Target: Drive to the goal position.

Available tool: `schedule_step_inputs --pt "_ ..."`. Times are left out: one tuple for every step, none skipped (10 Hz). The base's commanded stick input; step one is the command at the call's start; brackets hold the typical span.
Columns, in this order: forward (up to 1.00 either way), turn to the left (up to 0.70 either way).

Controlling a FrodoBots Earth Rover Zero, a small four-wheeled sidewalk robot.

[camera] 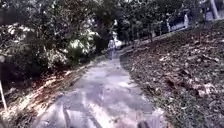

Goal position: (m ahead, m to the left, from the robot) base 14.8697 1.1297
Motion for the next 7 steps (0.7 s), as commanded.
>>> schedule_step_inputs --pt "0.50 0.00" --pt "0.50 0.00" --pt "0.50 0.00" --pt "0.50 0.00" --pt "0.50 0.00" --pt "0.50 0.00" --pt "0.50 0.00"
